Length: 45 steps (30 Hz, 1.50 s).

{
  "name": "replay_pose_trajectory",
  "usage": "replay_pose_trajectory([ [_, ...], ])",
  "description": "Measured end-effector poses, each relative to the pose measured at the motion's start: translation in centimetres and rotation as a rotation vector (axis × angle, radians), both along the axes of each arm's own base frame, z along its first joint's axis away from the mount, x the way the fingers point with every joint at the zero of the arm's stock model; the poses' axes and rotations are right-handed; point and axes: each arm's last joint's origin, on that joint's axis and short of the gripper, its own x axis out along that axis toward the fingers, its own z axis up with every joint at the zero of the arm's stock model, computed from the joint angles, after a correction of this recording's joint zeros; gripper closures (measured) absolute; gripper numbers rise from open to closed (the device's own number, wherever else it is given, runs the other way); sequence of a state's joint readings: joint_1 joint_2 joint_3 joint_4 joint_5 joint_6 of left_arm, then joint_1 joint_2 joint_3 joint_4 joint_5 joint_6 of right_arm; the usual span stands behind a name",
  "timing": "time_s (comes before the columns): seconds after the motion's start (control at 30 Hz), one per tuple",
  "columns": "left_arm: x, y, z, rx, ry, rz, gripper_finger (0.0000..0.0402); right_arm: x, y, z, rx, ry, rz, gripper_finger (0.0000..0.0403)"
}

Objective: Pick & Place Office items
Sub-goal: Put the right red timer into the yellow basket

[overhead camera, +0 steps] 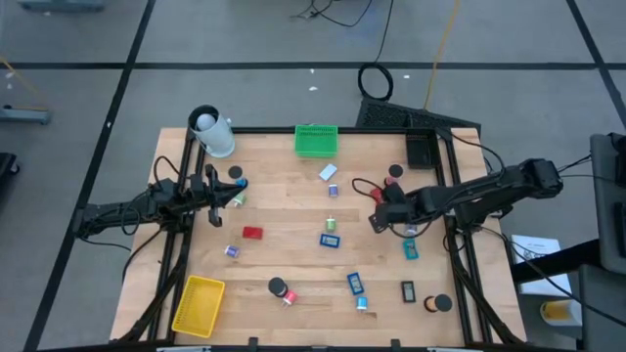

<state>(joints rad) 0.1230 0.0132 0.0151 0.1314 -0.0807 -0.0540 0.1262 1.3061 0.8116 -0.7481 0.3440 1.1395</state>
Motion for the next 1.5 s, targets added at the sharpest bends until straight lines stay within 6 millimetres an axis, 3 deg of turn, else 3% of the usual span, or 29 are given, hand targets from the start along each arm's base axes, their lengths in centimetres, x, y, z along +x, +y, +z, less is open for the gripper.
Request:
replay_pose_trajectory([
  [0.23,0.0,0.0,0.0,0.0,0.0,-0.001,0.0364,0.8,-0.4,-1.5,-0.086,0.051,-0.031,0.0121],
  [0.4,0.0,0.0,0.0,0.0,0.0,-0.001,0.0364,1.0,-1.0,-1.9,-0.183,0.075,-0.061,0.0102],
  [0.63,0.0,0.0,0.0,0.0,0.0,-0.001,0.0364,1.1,-1.9,-3.7,-0.209,0.074,-0.112,0.0107],
  [0.93,0.0,0.0,-0.1,-0.008,0.008,-0.003,0.0364,-0.4,-2.4,-6.4,-0.197,0.009,-0.16,0.0108],
  [1.3,0.0,0.0,-0.1,-0.008,0.008,-0.004,0.0364,-0.7,-2.7,-7.8,-0.217,-0.099,-0.132,0.0111],
  [1.5,0.0,0.0,-0.1,-0.008,0.008,-0.004,0.0364,-0.7,-2.7,-7.8,-0.219,-0.094,-0.115,0.015],
])
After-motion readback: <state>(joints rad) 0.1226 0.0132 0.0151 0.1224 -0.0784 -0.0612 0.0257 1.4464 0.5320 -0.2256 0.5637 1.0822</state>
